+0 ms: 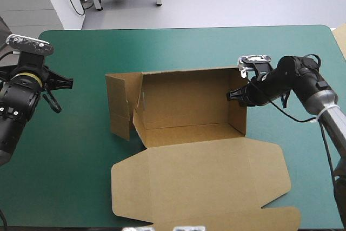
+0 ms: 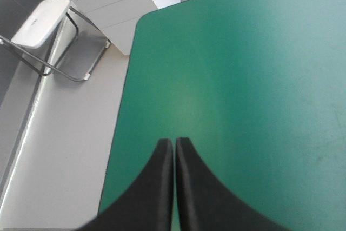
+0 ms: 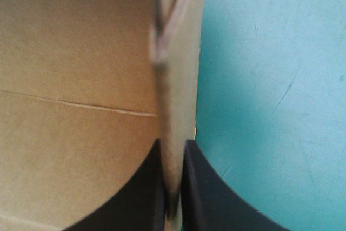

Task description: Fold the box

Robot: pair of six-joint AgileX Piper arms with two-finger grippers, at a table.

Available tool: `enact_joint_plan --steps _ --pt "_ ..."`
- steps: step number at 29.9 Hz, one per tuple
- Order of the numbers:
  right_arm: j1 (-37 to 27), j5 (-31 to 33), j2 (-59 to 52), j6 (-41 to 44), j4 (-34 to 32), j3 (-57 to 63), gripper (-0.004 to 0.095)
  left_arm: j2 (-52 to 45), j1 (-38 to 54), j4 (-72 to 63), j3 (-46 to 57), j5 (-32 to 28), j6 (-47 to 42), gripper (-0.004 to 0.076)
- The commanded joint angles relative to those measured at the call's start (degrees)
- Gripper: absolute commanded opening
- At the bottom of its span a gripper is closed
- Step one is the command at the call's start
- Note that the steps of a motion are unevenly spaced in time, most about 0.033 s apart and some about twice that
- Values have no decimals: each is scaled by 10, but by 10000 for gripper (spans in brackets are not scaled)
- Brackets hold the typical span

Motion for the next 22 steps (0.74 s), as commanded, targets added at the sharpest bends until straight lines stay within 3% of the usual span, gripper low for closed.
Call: enact_joint_plan --steps 1,7,13,16,22 --pt "0 -39 31 -6 8 -5 1 -16 0 -28 -13 -13 25 0" --pt "0 -84 81 -38 19 -5 32 -14 0 -29 -13 27 47 0" --pt "0 -111 95 -61 18 -23 337 -11 0 -30 -13 32 51 0" --pt "0 -85 95 -61 1 -72 413 -11 0 -30 -13 34 53 0" --pt "0 34 95 -36 -41 -232 412 -11 0 -30 -13 43 68 0"
